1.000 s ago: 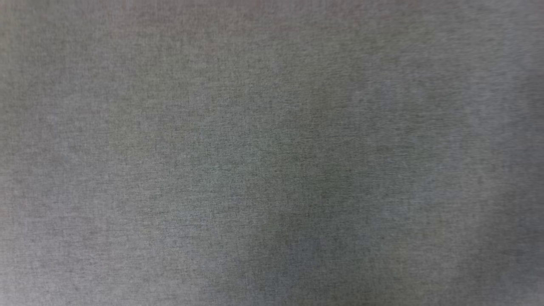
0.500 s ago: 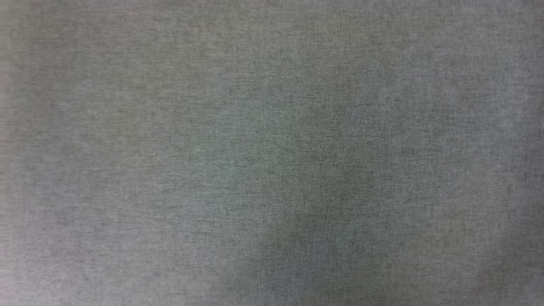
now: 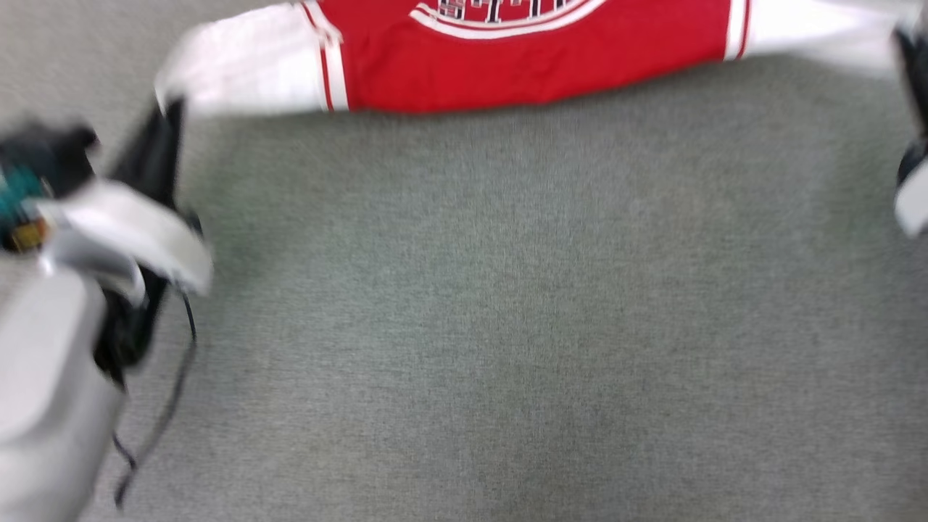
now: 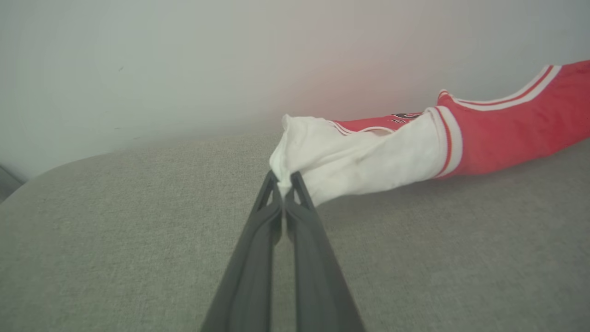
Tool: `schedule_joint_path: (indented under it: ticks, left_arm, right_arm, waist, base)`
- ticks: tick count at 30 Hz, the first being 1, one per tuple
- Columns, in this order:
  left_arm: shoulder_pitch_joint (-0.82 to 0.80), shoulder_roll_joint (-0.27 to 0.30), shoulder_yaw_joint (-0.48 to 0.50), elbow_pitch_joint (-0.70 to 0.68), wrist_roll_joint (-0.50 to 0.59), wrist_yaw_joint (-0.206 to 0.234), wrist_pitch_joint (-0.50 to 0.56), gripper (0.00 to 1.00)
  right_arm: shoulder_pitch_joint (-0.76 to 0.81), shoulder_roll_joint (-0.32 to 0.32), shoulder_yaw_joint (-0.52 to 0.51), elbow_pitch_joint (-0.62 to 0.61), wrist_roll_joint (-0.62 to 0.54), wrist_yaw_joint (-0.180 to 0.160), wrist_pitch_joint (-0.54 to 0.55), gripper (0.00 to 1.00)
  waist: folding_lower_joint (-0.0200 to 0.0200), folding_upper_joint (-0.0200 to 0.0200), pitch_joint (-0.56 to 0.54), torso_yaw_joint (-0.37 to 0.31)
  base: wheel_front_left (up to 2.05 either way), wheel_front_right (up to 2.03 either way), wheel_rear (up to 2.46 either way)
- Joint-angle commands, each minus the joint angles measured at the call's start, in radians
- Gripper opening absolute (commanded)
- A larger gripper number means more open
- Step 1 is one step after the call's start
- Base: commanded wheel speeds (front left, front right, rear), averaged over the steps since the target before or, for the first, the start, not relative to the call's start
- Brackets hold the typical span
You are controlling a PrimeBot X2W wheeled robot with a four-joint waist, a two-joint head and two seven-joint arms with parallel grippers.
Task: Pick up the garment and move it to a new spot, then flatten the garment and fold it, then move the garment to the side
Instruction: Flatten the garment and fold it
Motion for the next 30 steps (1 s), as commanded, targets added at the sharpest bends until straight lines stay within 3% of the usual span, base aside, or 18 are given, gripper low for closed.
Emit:
schedule_joint_path:
  ticks: [1, 14, 24, 30]
  left_arm:
    - [0.036, 0.001, -0.004, -0.007, -0.005, 0.005, 0.002, 0.0]
    - [0.503, 0.073, -0.034, -0.162, -0.08, 0.115, 0.075, 0.0]
    - [0.727, 0.115, -0.044, -0.222, -0.121, 0.175, 0.102, 0.0]
    - [0.796, 0.114, -0.076, -0.244, -0.139, 0.184, 0.147, 0.0]
  right_arm:
    - [0.038, -0.016, 0.0, -0.011, 0.007, -0.001, 0.0, 0.0]
    - [0.531, -0.118, -0.042, -0.163, 0.069, -0.001, 0.076, 0.0]
    - [0.785, -0.088, -0.11, -0.247, 0.119, -0.001, 0.191, 0.0]
    - [0.909, -0.072, -0.136, -0.285, 0.151, -0.001, 0.251, 0.0]
  waist:
    - [0.0, 0.0, -0.075, 0.009]
    - [0.0, 0.0, -0.258, 0.014]
    - [0.0, 0.0, -0.331, 0.001]
    - [0.0, 0.0, -0.335, 0.002]
  base:
    - [0.0, 0.0, 0.0]
    - [0.0, 0.0, 0.0]
    - [0.0, 0.0, 0.0]
    - [0.0, 0.0, 0.0]
